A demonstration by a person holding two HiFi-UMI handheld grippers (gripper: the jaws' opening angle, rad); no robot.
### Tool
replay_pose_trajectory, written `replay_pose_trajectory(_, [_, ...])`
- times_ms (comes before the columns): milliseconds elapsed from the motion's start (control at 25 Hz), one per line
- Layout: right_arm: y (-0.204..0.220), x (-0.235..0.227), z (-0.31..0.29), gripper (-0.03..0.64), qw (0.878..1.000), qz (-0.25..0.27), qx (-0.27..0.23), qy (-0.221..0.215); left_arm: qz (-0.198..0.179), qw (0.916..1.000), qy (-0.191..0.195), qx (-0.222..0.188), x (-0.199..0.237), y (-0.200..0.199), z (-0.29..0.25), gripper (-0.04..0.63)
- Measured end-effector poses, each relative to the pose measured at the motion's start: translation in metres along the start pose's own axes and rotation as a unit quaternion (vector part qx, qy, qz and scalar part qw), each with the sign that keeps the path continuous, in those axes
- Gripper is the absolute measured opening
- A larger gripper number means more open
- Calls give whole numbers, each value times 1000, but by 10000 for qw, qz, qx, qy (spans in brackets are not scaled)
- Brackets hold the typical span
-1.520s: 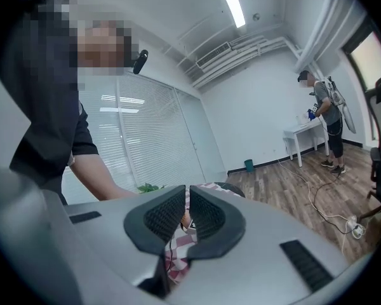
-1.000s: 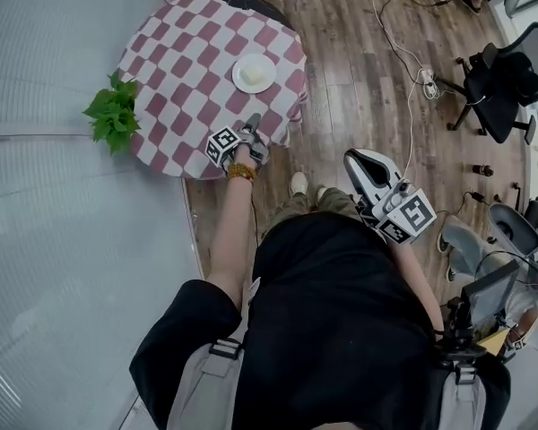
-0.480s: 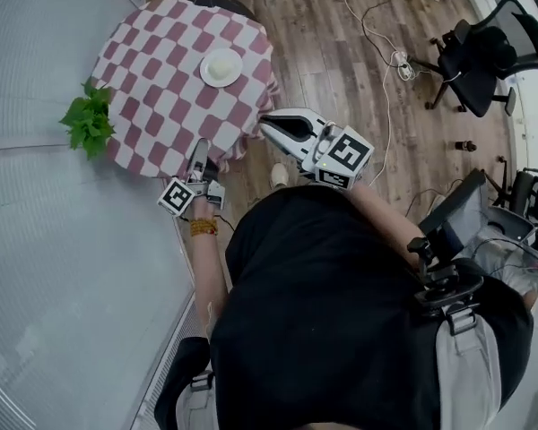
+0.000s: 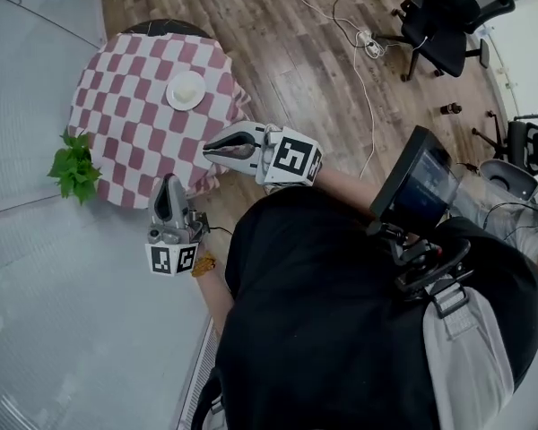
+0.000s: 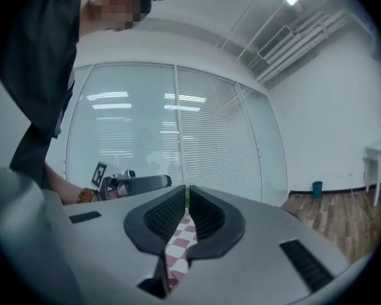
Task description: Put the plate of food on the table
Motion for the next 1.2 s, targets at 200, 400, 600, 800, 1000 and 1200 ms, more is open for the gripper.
replay_pose_trajectory(200, [11,9,7,26,9999,91,65,88,-1100,9895,56,932,-24,38,-15,5])
replay_pose_trajectory(400, [40,11,10,25,9991,58,349,227,-667,9908,198,1164,-22,67,-13,6])
replay_pose_trajectory(600, [56,8,7,25,9974,327,527,373,-928,9884,97,1202,-16,64,-21,6])
replay_pose_trajectory(800, [29,-8,-3,25,9955,641,185,676,-1351,9887,-3,654,-6,24,-34,6])
replay_pose_trajectory(1000, [7,-30,-20,28,9898,1031,110,973,-1784,9809,194,754,2,12,-58,5])
replay_pose_trajectory(1200, [8,-33,-27,26,9931,916,-4,738,-1657,9818,338,868,-3,18,-77,6])
Point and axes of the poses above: the fingertips, and each gripper's own axes: z backward along the fingers, x to its left, y out of its underside, the point moved 2 cm from there along z, backward along the fingers, and after that the axes turned 5 degrees about x, right-handed, at the moved point
